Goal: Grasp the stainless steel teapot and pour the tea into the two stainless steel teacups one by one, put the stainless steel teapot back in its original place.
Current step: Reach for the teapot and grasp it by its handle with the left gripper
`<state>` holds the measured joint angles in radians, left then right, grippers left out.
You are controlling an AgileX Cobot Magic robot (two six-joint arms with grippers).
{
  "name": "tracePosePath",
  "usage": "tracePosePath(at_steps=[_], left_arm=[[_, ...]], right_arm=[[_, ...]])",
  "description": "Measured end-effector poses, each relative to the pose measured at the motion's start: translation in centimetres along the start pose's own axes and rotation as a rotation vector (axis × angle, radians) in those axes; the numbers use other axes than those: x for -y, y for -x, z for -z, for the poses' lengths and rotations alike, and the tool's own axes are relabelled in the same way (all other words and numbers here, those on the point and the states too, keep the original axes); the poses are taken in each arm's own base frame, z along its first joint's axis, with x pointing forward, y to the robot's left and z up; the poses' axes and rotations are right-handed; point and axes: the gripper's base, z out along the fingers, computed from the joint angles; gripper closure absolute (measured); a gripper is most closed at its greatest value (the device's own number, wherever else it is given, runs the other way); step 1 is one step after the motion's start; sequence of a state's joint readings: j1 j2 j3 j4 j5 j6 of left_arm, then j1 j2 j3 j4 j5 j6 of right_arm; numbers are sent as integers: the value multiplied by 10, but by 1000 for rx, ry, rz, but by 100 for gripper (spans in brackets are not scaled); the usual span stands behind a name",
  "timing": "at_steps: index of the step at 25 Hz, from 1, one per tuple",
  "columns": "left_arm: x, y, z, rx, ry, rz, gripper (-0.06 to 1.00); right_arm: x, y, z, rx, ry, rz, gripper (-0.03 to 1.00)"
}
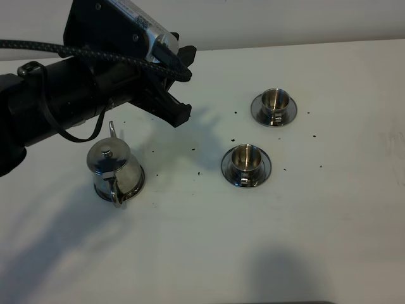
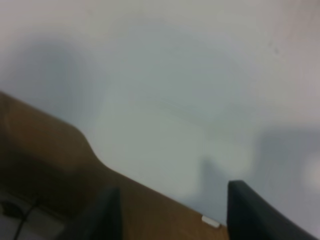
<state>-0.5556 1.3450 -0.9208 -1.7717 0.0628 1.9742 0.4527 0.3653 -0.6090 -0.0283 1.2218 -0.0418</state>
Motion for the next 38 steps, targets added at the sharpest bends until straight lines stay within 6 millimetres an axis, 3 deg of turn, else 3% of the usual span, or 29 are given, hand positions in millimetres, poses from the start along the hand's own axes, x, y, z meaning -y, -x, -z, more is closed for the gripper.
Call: tracePosePath(at_steps=[6,19,31,38], left_arm=[[1,0,0,2,-6,29,65],[4,-17,-20,-69,-25,100,65],[7,-33,-36,-130,-37,226,65],[6,-33,-36,-132,-31,227,65]], right_arm=[[-1,-20,-4,119,-12,23,51],[-2,-19,-9,185,-3,58,51],[-4,-39,11,348,-238,-144,51],[-6,-43,14,385,-246,-150,51]])
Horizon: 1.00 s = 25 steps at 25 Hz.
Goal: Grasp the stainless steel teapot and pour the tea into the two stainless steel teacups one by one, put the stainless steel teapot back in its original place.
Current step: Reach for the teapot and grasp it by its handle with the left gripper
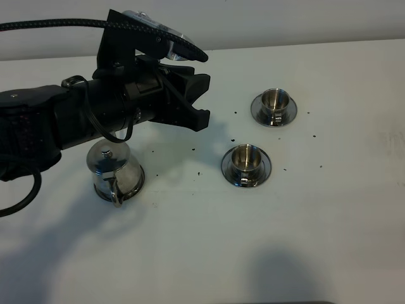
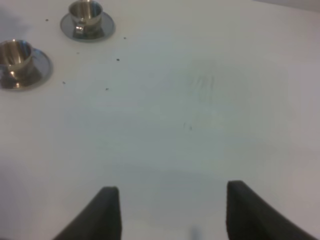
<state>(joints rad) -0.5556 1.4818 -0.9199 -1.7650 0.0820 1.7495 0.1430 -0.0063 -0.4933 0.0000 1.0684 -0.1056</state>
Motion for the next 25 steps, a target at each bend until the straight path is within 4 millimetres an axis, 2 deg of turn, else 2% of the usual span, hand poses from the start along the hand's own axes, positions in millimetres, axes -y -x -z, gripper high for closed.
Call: tracePosePath(at_steps=[5,10,25], left_arm=[[-6,-1,0,-10,66,63,65],[-26,-4,4,-37,288,107,65],[-65,-10,29,-170,802,-55,65]], right_arm=[[0,0,0,0,0,0,51],[0,0,0,0,0,0,51],[0,0,0,0,0,0,51]])
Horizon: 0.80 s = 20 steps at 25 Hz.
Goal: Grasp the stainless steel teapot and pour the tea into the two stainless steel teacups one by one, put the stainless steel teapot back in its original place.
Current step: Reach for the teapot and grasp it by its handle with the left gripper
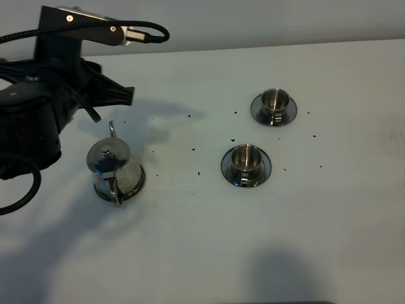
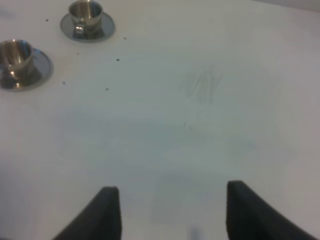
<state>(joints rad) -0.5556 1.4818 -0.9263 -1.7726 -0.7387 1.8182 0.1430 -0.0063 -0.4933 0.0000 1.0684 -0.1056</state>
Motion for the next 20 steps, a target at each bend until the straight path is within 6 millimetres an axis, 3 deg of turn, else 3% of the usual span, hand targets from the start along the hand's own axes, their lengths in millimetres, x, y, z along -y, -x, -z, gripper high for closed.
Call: tracePosePath(at_steps=[4,11,16,20], left_arm=[[6,2,0,19,-65,-45,66],[46,11,14,173,-517,-154,71],[57,-2,18,149,-647,-104,71],[63,-15,21,103,-863,10,71]], right_arm=[[0,0,0,0,0,0,51],[0,0,0,0,0,0,51],[0,0,0,0,0,0,51],[0,0,0,0,0,0,51]])
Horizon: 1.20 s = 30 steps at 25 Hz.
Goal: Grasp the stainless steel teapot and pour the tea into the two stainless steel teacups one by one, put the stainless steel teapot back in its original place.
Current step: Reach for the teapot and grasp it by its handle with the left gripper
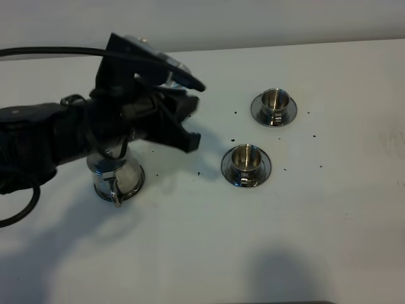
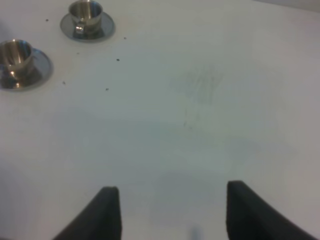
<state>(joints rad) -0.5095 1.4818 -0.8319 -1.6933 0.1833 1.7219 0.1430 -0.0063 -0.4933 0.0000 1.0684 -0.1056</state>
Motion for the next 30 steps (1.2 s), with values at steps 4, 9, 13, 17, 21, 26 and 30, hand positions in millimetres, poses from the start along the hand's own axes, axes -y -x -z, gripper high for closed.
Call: tracePosePath(at_steps=[4,9,13,17,21,26,30], left_arm=[[3,-14,7,-131,-234,-8,71],[-9,-30,14,-384,-180,-68,71],[-21,-21,17,-452,-42,10,71],[-30,-9,23,-516,90,119,70],[-38,-3,31,-585,220,229,64],[-41,-5,37,-640,313,394,52],[-40,-8,40,-678,338,442,44]], right_arm=[[0,0,0,0,0,0,51],[0,0,0,0,0,0,51],[0,0,0,0,0,0,51],[0,0,0,0,0,0,51],[0,0,0,0,0,0,51],[0,0,0,0,0,0,51],[0,0,0,0,0,0,51]])
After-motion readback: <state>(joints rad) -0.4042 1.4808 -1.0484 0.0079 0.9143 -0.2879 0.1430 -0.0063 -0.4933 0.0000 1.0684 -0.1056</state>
